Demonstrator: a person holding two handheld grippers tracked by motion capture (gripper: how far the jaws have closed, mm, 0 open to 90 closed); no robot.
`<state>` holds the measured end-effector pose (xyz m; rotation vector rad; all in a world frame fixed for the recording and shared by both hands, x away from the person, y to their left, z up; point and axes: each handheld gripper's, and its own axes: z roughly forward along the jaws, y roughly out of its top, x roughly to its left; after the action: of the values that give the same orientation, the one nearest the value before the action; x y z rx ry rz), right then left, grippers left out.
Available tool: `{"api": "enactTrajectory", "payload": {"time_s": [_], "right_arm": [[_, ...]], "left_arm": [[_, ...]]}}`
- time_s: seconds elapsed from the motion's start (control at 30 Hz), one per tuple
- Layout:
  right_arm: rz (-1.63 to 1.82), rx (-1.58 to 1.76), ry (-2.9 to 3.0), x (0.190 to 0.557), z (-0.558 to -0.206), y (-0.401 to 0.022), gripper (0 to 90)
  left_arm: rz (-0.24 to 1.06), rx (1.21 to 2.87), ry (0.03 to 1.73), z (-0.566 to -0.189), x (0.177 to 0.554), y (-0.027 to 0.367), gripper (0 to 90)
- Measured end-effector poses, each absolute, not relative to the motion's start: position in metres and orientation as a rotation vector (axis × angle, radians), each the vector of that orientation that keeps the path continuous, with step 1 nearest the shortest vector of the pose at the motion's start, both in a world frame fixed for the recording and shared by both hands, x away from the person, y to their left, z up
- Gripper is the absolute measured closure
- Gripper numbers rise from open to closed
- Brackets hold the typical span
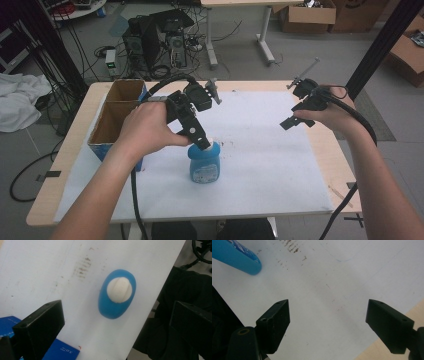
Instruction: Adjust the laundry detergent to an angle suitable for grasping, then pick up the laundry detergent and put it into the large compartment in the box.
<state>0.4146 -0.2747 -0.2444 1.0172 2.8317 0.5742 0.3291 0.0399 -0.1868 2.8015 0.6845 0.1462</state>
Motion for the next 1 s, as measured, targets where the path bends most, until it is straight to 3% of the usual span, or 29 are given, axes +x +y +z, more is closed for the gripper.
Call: {"api": "enactTrajectory", "payload": {"time_s": [1.0], "right_arm": [[0.585, 1.042, 2.812, 0.416, -0.242, -0.286, 18.9]], "left_arm": [[0.146, 2.809, 0.659, -0.183, 0.330, 0.035, 0.1]]}}
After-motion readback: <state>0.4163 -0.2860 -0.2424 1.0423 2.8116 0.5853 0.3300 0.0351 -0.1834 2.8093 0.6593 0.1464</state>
